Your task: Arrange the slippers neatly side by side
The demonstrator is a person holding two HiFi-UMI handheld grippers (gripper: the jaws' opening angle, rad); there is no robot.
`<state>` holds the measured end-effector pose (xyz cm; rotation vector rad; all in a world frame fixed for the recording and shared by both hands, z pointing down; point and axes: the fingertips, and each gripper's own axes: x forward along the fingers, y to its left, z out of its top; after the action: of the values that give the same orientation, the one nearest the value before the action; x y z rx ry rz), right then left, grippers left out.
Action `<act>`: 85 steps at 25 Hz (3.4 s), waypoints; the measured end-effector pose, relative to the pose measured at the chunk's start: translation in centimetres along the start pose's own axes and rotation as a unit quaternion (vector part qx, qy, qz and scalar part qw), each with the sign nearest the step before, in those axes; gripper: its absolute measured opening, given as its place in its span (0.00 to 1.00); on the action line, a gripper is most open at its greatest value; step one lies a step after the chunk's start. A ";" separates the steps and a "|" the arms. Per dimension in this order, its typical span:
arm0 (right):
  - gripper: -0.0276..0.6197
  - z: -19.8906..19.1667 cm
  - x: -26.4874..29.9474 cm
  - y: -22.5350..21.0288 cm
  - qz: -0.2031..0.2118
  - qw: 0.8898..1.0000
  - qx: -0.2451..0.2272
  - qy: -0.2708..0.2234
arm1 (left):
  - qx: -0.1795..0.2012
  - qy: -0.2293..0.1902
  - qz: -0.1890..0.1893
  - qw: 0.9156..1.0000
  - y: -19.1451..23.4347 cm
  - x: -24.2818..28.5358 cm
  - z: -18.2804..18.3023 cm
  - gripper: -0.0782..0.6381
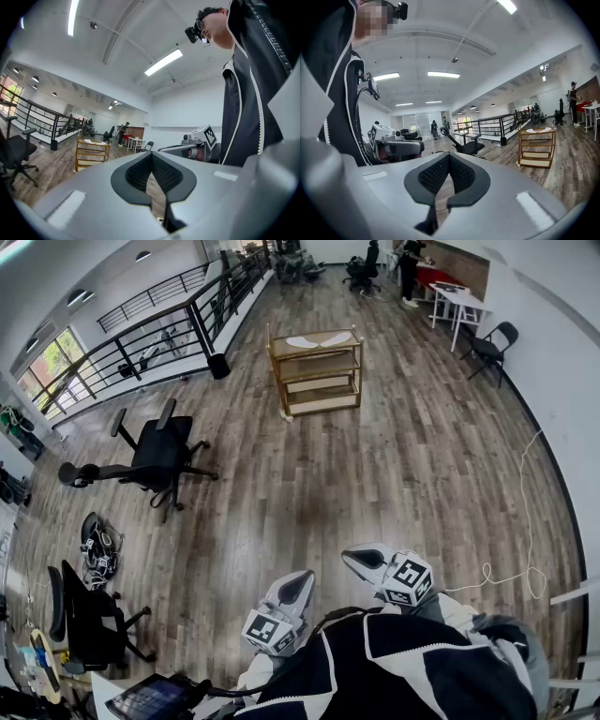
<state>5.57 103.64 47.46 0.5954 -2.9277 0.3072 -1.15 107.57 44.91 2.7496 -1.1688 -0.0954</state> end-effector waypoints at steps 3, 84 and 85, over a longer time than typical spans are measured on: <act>0.04 0.1 -1.2 -1.2 -0.002 1.000 0.000 -0.003 | -0.007 -0.001 -0.011 1.000 -0.8 2.3 -0.1 0.12; 0.05 4.7 14.5 -23.4 -0.113 0.992 0.057 -0.027 | -0.026 0.059 -0.193 0.979 21.5 20.5 -0.4 0.12; 0.05 4.7 14.5 -23.7 -0.116 0.991 0.059 -0.026 | -0.029 0.061 -0.194 0.979 21.7 20.7 -0.6 0.12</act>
<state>1.32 75.83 49.51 0.9641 -2.8646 0.4431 -2.07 77.89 49.05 2.8464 -0.5787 -0.0044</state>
